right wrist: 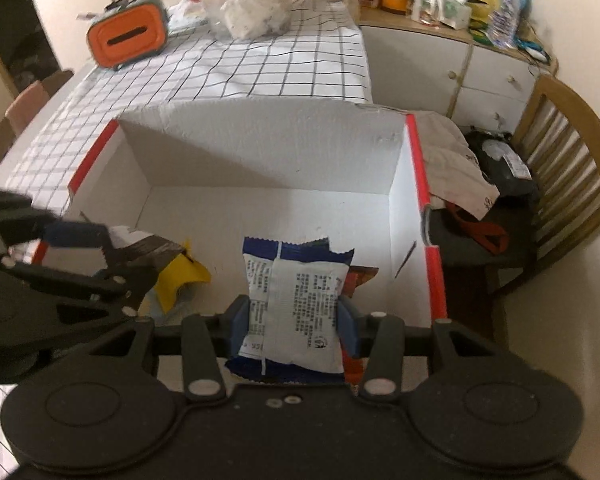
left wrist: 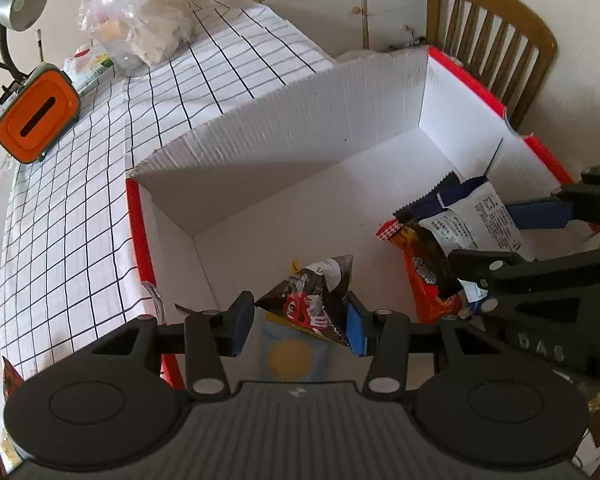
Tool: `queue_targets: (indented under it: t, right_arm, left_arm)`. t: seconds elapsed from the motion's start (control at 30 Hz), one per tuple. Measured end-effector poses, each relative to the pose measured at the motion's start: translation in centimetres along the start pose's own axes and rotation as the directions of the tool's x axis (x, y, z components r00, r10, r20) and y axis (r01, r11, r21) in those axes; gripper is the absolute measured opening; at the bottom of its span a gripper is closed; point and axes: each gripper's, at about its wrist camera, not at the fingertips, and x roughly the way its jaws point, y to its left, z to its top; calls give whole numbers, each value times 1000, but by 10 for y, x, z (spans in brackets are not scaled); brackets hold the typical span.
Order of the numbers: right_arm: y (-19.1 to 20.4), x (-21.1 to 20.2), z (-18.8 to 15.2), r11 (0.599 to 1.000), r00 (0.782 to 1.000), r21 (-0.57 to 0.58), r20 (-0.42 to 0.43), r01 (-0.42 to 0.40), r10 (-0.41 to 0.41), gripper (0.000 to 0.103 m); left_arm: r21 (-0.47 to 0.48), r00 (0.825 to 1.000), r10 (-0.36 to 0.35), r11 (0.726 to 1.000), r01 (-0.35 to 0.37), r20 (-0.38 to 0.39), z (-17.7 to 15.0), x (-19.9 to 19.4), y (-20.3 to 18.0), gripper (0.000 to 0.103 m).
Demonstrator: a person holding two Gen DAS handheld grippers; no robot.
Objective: Organize snacks
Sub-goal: 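Carry the cookie packet and red-wrapped candy over the red box with both tools, then open both tools to drop the packet and candy into the box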
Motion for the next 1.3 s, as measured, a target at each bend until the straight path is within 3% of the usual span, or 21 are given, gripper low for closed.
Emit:
queue_targets:
  t: [0.33,0.57,0.63,0.9,1.07,1.17,1.3]
  right_arm:
    - [-1,8,-2,999,1000,-31,-6,-7,7,45]
    - [-6,5,-4,999,999,-23,-10,-39,38,48]
    - [-7,2,-4,999,999,-18,-5,-45,44,50]
    - [-15,-17,-4,996,995,2,33,-90,90,62]
    - [-15,-33,-4,992,991,9,63,-122,121,64]
    - [-13,-43,-3,991,987,5,83,-137,136,67]
    - [-9,-55,-2,987,981,9,110,-162,160,80]
  left_arm:
    - [17,998,43,999,-42,-41,6,11,-4,48]
    - [-28,999,14,999,-15,-31,8,8,3,51]
    - [-44,1000,5,999,-6,-22,8,5,6,57]
    - [-103,999,-30,994,32,23,0,-15,16,64]
    - [-127,997,-32,991,40,64,-6,-33,23,65]
    - [-143,995,-31,989,44,94,-11,-45,26,70]
    - [-163,991,-29,985,51,132,-18,-61,32,74]
